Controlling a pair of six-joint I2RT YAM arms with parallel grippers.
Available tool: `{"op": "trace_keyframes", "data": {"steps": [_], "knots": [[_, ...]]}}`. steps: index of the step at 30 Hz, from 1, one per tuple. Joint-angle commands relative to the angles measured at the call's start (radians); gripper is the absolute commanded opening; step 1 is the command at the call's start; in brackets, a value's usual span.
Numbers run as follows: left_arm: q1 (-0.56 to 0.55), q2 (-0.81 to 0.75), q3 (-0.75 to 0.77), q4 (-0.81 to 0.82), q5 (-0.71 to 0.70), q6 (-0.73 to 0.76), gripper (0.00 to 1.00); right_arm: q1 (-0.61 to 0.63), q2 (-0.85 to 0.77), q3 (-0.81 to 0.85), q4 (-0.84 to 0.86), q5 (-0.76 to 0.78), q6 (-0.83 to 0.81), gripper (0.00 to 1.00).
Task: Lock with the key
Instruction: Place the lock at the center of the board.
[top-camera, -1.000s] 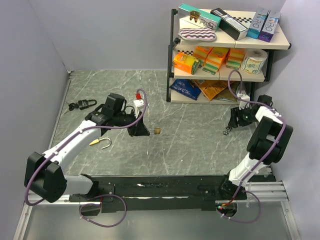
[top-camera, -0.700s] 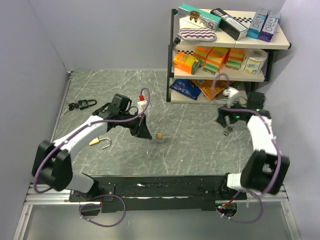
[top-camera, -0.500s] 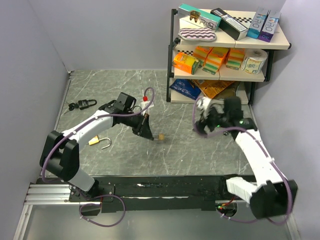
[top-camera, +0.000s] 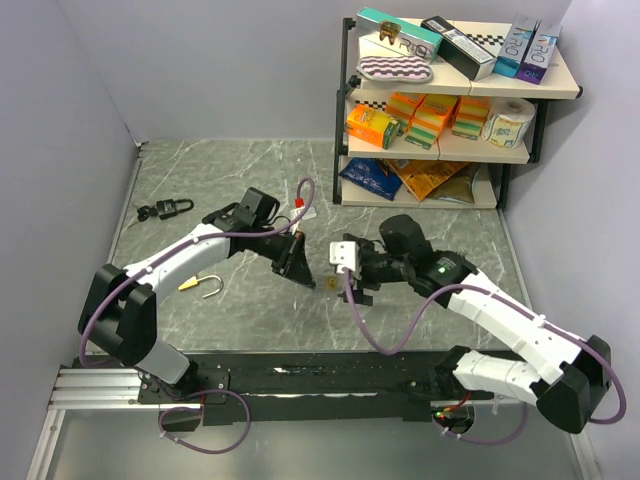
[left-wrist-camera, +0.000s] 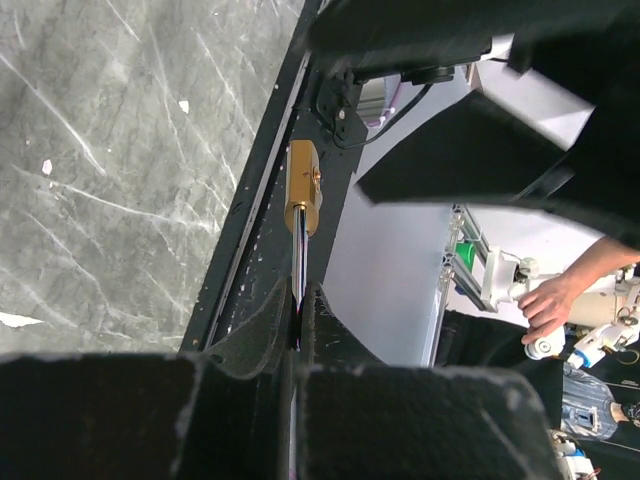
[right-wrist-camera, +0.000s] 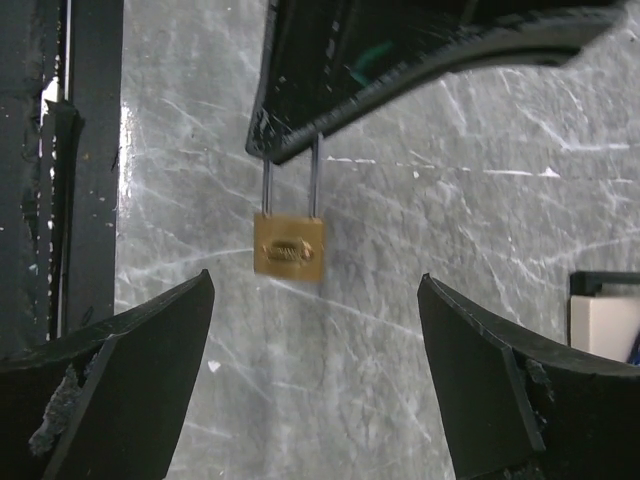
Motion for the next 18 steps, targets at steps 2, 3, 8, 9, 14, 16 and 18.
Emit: {"op": "trace_keyframes", "data": {"steps": [2,3,8,9,14,16,18], "knots": [[-0.01,-0.053,0.004,0.035,0.035,-0.027,0.01,0.075,0.034,0.01,0.08,0.084,-0.027,0.88],[-0.01,-0.055,-0.001,0.041,0.03,-0.028,0.01,0.084,0.044,0.015,0.085,0.089,-0.029,0.87],[-0.008,-0.06,-0.002,0.046,0.029,-0.039,0.01,0.129,0.071,0.03,0.088,0.121,-0.036,0.81],[-0.01,-0.06,-0.001,0.044,0.029,-0.036,0.01,0.132,0.079,0.03,0.094,0.126,-0.035,0.8],[-0.008,-0.064,-0.01,0.057,0.026,-0.045,0.01,0.147,0.099,0.027,0.106,0.158,-0.035,0.74],[-0.01,-0.066,-0.012,0.058,0.024,-0.048,0.01,0.149,0.102,0.025,0.112,0.172,-0.032,0.67],[-0.01,-0.066,-0.012,0.06,0.023,-0.05,0.01,0.15,0.105,0.024,0.114,0.179,-0.027,0.58]]}}
